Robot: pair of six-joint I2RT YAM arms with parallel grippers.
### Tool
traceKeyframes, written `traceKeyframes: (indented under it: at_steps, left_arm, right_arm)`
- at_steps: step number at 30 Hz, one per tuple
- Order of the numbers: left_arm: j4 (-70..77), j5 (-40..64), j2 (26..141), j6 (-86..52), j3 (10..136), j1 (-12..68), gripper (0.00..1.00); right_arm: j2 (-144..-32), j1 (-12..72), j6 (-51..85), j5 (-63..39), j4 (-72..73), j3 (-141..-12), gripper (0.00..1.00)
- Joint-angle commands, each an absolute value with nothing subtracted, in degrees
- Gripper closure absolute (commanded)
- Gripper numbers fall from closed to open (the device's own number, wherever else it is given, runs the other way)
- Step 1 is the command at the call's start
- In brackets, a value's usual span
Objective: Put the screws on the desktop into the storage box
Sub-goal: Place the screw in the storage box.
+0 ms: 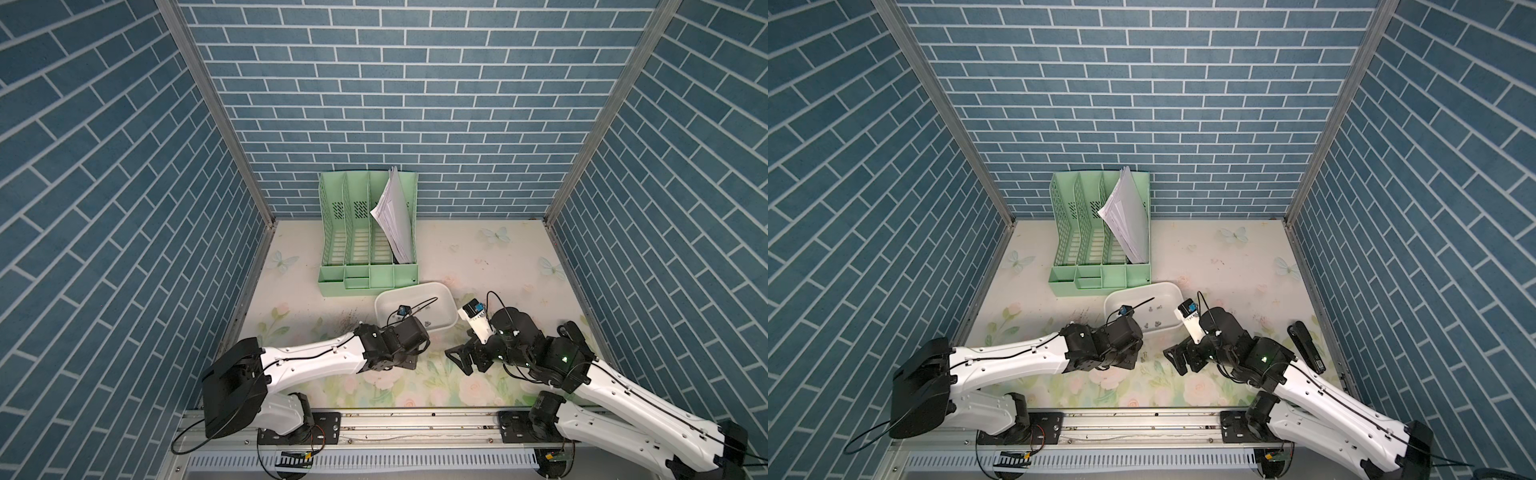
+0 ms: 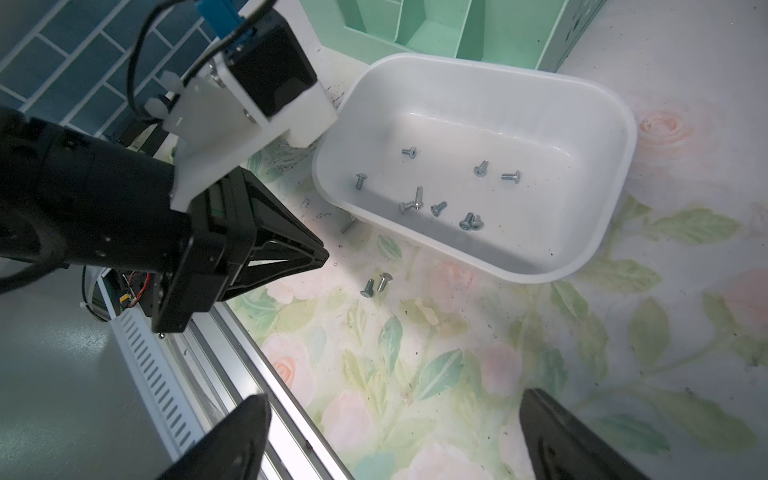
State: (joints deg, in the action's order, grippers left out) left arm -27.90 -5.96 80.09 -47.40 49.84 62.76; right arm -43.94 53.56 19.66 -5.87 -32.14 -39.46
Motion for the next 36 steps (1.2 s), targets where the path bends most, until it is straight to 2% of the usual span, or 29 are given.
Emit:
traceKeyframes:
  at_steps: [1,14,18,22,31,36]
  left_arm:
    - [-30.15,-6.82,79.44,-43.88,52.02,60.18,0.87]
    - [-27.86,-3.92,83.65,-36.27,57.96,50.12,0.87]
    - [-28.71,-3.88,84.89,-34.82,60.57,48.74,0.83]
    - [-29.39,-3.60,84.94,-34.07,61.64,47.92,0.65]
    - [-30.79,-3.39,79.59,-33.67,58.97,47.02,0.02]
    - [-29.14,1.88,74.82,-32.54,55.93,45.88,0.00]
  right_arm:
    - [-43.17,53.44,21.09,-4.66,-32.34,-39.29,0.02]
    - [-43.47,53.44,21.19,-4.66,-32.43,-39.23,0.02]
    - [-43.47,53.44,21.29,-4.66,-32.49,-39.29,0.02]
    - [-43.71,53.42,21.27,-3.52,-32.61,-39.29,0.02]
    - [-46.67,53.60,22.56,0.53,-33.13,-39.19,0.03]
    - [-47.46,53.53,23.98,3.19,-31.96,-38.55,0.04]
